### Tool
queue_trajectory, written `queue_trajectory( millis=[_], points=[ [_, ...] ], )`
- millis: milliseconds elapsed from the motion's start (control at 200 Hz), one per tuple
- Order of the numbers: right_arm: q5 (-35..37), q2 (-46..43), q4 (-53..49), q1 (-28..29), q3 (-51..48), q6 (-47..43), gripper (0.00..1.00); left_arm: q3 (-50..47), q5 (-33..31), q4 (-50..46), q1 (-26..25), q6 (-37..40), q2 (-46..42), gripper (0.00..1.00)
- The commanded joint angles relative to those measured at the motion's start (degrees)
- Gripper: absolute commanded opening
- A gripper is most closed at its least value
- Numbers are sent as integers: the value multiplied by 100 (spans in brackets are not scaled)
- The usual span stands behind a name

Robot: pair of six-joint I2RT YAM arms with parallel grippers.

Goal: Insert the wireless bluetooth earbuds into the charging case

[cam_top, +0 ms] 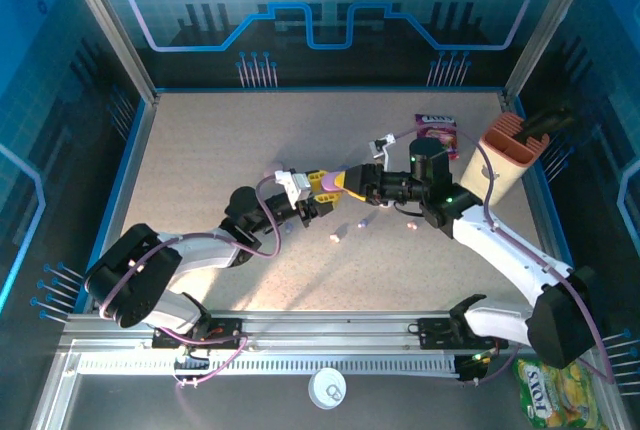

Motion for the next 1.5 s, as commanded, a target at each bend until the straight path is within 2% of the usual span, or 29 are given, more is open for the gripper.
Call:
queue_trajectory(
  millis=[0,75,215,345,420,510,635,945,1236,1356,1496],
  points=[
    [-254,48,463,-42,-32,183,40,171,172,198,-65,-117,106,32],
    [-272,50,634,-65,-99,267,30,181,179,201,-69,-131,129,32],
    [-295,48,867,-185,-236,325,25,123,88,321,-69,-127,176,34],
    [-103,3,602,-341,-307,92,23,-2,-72,275,-53,14,95,63],
    [158,30,83,-480,-298,-403,23,-112,-176,80,-54,98,-16,74],
    [812,199,-786,-652,-209,-1130,23,-254,-218,-206,-55,195,-127,86],
    [1809,652,-1583,-749,53,-1871,23,-465,-312,-757,-57,262,-350,94],
    [2060,2442,-1348,-910,764,-2269,23,-344,-1262,-3412,-54,481,-1264,99],
    [2094,3587,-1210,-950,1188,-2356,25,4,-1612,-4404,-54,468,-1332,99],
    [2206,3729,-1331,-960,1292,-2443,31,308,-1783,-4912,-54,390,-1189,99],
    [2484,3454,-1584,-971,1339,-2617,46,743,-2121,-5460,-59,225,-873,99]
  ],
)
